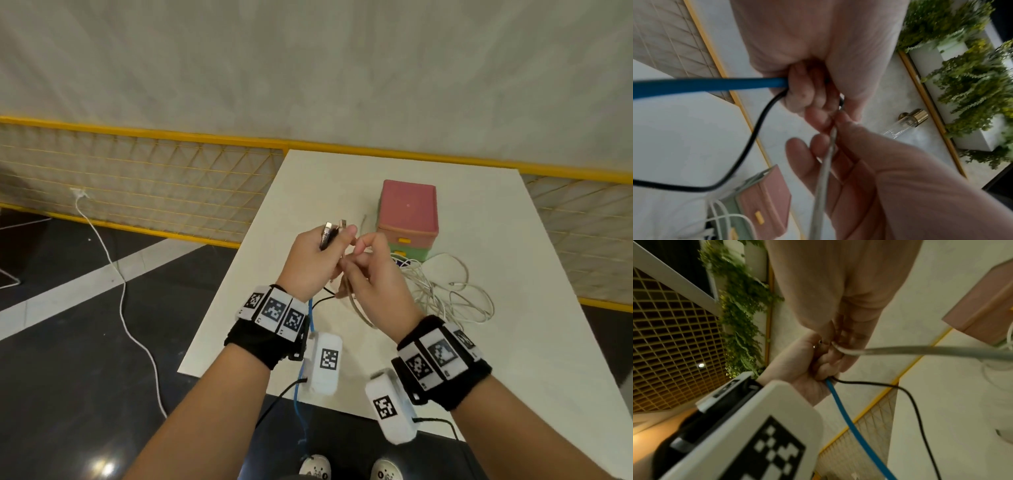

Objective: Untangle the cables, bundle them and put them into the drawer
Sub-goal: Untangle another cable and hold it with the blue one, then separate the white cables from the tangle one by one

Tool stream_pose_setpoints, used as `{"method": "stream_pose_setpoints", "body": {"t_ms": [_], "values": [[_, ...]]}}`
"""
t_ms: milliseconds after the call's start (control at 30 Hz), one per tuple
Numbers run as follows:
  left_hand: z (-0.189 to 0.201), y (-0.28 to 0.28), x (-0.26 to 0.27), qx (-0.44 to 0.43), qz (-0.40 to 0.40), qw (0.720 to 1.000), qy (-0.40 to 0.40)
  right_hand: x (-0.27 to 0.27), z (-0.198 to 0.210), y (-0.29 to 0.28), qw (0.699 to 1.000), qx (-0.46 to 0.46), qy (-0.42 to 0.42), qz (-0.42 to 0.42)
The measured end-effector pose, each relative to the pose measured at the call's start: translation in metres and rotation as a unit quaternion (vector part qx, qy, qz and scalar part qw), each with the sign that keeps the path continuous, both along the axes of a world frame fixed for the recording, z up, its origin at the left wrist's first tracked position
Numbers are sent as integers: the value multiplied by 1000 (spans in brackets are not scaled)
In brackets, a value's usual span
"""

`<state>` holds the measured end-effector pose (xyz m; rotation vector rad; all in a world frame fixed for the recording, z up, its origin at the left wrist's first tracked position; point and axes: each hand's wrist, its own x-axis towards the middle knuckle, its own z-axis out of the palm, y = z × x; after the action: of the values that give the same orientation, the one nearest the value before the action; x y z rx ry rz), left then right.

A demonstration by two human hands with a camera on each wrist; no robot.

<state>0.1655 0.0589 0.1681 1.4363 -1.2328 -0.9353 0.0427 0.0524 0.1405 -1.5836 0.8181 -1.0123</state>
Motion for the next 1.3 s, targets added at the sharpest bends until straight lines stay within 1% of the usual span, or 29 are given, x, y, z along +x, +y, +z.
{"method": "stream_pose_setpoints", "body": {"t_ms": [67,133,167,267,300,367,400,433,500,600,767,833,900,967,1000,1033,1100,1133,1200,1233,1300], "values": [[5,-3,-8,-24,3,1000,6,-7,9,4,1000,2,13,-7],[7,-7,-15,-36,6,999,8,-15,14,7,999,-8,53,-1],[9,-9,-19,-39,8,999,26,-19,15,8,997,-18,71,0],[23,-17,-22,-55,32,989,135,-33,8,8,987,-73,141,-7],[29,-20,-20,-68,45,985,152,-38,3,9,984,-89,156,-5],[40,-26,-15,-109,58,978,166,-48,-7,11,983,-98,154,3],[44,-28,-13,-126,56,973,187,-52,-14,11,984,-95,150,4],[48,-29,-12,-132,47,964,225,-55,-19,10,985,-89,149,2],[57,-29,-12,-133,7,948,288,-61,-30,2,985,-75,153,0],[68,-26,-12,-150,-39,944,292,-68,-45,-16,982,-70,174,-2],[86,-18,-5,-182,-52,941,282,-78,-61,-48,970,-60,235,-16],[91,-15,0,-188,-46,946,261,-81,-58,-61,954,-55,292,-36],[92,-13,4,-172,-42,963,201,-81,-43,-72,950,-45,305,-42],[87,-13,6,-143,-54,985,81,-78,-18,-81,953,-53,296,-43],[84,-14,5,-130,-67,989,7,-76,-4,-86,954,-65,288,-45],[79,-15,3,-116,-81,988,-56,-74,9,-89,958,-80,273,-43],[67,-21,-6,-80,-104,981,-140,-69,32,-92,962,-111,249,-26],[61,-25,-11,-56,-111,979,-163,-66,43,-92,958,-142,248,-17],[51,-31,-22,-28,-113,974,-192,-62,59,-93,940,-223,259,-10],[48,-33,-26,-27,-111,974,-195,-61,66,-94,931,-257,260,-9],[48,-36,-31,-43,-98,980,-167,-66,72,-98,927,-275,254,-13]]}}
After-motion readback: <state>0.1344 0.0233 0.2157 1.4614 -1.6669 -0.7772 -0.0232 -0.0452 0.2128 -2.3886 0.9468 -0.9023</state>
